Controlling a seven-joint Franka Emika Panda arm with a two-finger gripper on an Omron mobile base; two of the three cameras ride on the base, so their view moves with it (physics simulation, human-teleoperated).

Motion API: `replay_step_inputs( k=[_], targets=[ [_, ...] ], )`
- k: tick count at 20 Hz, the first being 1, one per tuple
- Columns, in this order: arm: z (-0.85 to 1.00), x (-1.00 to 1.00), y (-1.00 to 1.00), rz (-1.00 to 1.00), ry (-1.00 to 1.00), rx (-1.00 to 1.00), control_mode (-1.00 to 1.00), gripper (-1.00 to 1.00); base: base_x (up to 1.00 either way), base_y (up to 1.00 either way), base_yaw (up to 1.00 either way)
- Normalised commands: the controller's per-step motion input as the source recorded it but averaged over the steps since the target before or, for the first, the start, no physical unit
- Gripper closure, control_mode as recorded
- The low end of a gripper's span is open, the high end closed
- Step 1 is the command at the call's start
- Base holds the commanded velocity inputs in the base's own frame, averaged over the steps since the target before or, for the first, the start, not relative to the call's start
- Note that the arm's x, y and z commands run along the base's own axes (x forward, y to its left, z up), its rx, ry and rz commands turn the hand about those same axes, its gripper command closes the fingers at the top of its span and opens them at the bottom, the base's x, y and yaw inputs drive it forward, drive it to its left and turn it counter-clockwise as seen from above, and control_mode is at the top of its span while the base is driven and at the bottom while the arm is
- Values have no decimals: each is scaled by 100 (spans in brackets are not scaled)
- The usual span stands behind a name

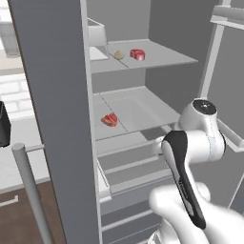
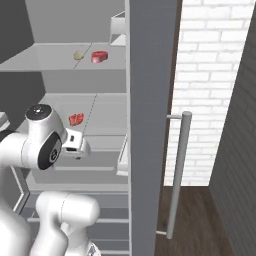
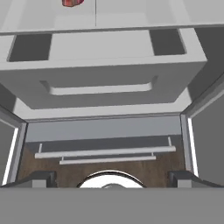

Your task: Place one garlic and one steak in each tupperware on the nearby counter, to pack two identical lunches.

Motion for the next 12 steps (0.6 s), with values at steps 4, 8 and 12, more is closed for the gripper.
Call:
replay_step_inputs(
  k=[4,8,12],
  targets=[
    [-24,95,59,0,-9,0,-100,-100,0,0,0],
    [-1,100,56,0,-10,1,-100,-100,0,0,0],
    [0,100,46,0,-9,5,-100,-100,0,0,0]
  ],
)
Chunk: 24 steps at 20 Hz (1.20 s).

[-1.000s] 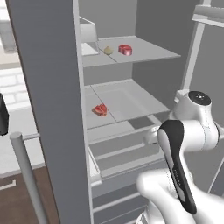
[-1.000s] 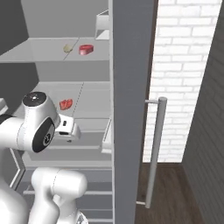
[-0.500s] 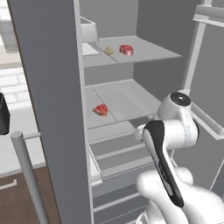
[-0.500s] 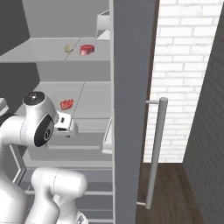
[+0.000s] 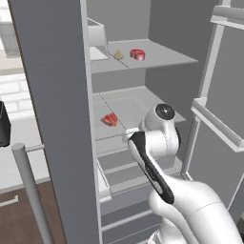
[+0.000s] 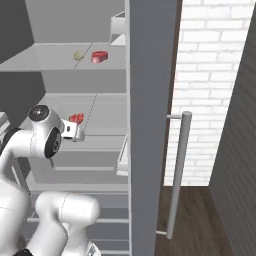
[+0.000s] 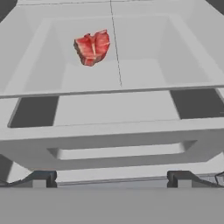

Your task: Place one garlic and one steak in each tupperware on the nearby counter, to pack two identical lunches.

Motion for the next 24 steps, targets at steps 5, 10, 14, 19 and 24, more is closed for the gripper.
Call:
replay_step_inputs(
  k=[5,10,14,19,24],
  targets=[
    [0,95,34,0,-2,10,-100,-100,0,0,0],
    [-1,65,22,0,0,0,-100,-100,0,0,0],
    [-3,68,7,-2,0,0,-100,-100,0,0,0],
    [-22,70,15,0,7,0,-100,-100,0,0,0],
    [-20,65,28,0,11,0,-100,-100,0,0,0]
  ],
)
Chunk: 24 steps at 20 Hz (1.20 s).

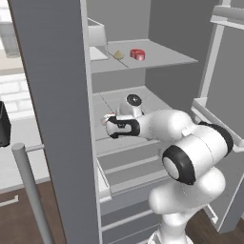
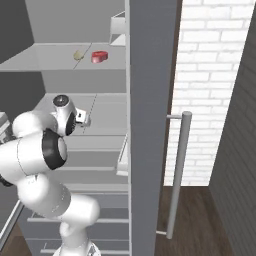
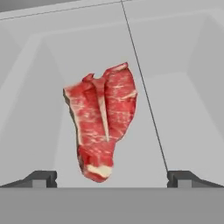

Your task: Place one garlic and one steak in each tupperware on the nearby counter, to pack two identical lunches.

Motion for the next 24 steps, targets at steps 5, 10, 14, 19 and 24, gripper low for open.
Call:
replay_step_inputs(
  k=[5,10,14,19,24],
  targets=[
    [-26,53,29,0,9,0,-100,-100,0,0,0],
    [-44,46,27,0,1,-1,-100,-100,0,0,0],
    [-46,21,12,0,0,-4,-100,-100,0,0,0],
    [-37,1,0,-1,-7,-4,-100,-100,0,0,0],
    [-9,3,0,-8,-8,0,-100,-100,0,0,0]
  ],
)
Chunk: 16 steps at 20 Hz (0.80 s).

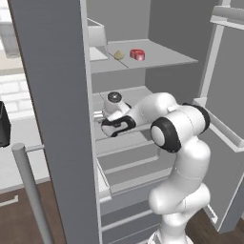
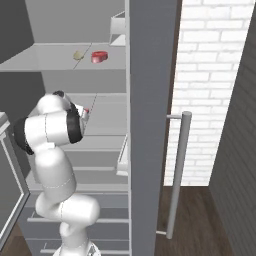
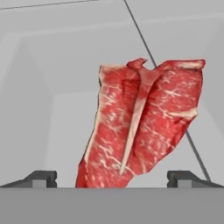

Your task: Place one garlic and one steak in each tupperware on the nearby counter, to pack two identical lunches.

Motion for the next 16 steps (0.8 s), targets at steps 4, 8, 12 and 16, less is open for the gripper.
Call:
replay_step_inputs(
  k=[4,8,12,16],
  targets=[
    [0,24,-3,-11,-5,0,-100,100,0,0,0],
    [0,25,0,-10,-1,0,-100,100,0,0,0],
    [0,2,0,-7,-2,0,-100,100,0,0,0],
    [6,-32,-4,-9,-11,0,-100,100,0,0,0]
  ],
)
